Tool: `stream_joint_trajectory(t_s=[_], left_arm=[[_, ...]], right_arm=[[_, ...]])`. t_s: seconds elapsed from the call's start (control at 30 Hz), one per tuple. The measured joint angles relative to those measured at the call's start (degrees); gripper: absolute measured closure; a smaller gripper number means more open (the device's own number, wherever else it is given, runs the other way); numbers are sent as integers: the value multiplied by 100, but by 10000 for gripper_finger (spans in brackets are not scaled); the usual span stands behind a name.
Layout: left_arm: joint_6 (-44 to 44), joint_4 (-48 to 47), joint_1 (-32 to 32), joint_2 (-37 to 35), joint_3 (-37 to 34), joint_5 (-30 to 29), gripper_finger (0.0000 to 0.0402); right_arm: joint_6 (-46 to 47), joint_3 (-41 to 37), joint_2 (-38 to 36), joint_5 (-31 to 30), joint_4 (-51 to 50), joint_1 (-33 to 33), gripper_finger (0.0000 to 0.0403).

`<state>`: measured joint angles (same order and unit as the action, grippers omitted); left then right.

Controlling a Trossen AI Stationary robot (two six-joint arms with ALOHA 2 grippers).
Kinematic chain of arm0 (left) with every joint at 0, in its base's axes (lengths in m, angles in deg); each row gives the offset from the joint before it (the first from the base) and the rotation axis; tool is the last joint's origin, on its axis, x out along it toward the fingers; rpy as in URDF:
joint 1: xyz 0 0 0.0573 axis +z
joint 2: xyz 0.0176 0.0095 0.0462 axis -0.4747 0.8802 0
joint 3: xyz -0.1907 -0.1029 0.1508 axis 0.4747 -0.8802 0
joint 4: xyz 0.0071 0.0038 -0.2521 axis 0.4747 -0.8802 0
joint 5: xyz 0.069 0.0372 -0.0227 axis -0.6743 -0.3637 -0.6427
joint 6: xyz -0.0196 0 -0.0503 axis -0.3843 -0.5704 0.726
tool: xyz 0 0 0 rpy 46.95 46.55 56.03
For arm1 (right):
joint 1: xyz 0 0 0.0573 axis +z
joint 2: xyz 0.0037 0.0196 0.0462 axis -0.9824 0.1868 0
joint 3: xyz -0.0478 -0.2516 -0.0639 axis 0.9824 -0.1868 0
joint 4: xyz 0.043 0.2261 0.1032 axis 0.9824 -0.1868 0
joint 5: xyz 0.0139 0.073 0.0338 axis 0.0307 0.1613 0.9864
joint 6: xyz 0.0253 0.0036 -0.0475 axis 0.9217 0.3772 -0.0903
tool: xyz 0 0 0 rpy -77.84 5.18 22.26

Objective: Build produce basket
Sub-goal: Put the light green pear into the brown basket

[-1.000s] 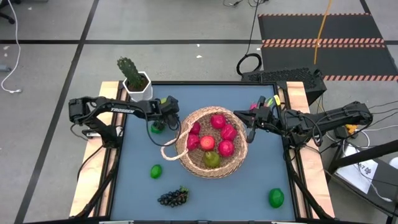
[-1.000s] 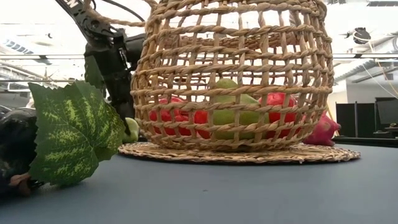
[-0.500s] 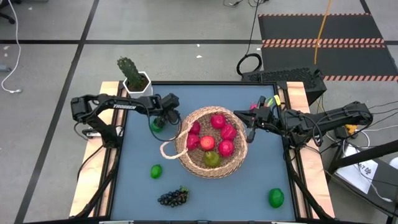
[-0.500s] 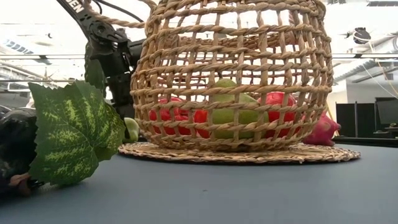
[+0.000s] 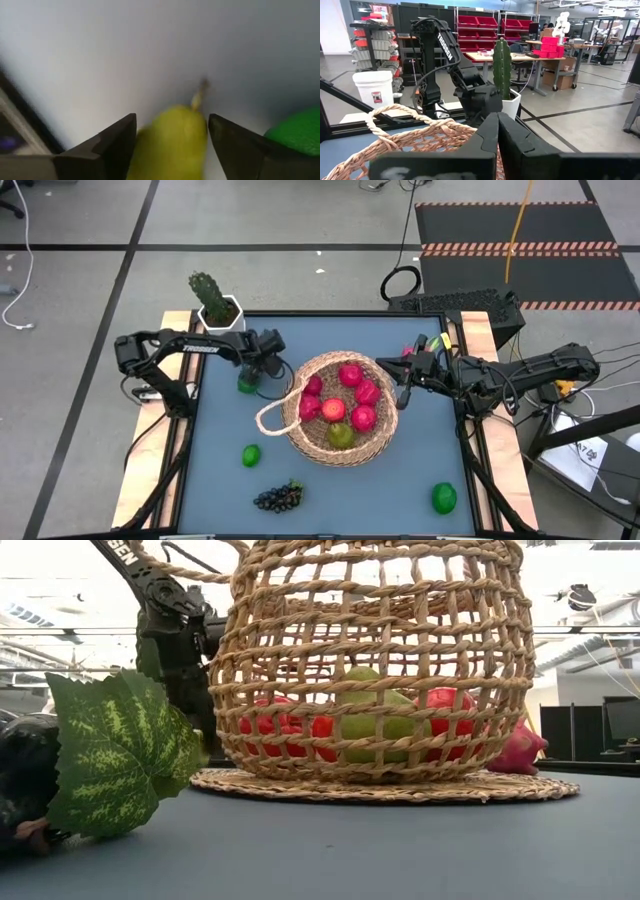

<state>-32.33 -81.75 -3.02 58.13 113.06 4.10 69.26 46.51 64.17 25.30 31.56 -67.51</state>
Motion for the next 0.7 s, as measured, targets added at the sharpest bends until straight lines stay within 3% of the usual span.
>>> stream_joint_trajectory(t_s=[0.17, 0.3, 0.53, 0.7], left_arm=[[662, -863, -268, 22, 164, -16, 168], [1189, -932, -519, 28, 487, 53, 168], [1276, -1461, -973, 10, 967, -185, 167], [1304, -2138, -872, 8, 1239, -525, 174]], right_arm=[[-2, 0, 1, 1, 0, 0, 403], [-2, 0, 1, 1, 0, 0, 403], [15, 0, -1, 3, -72, 0, 403], [0, 0, 0, 3, -107, 0, 403]])
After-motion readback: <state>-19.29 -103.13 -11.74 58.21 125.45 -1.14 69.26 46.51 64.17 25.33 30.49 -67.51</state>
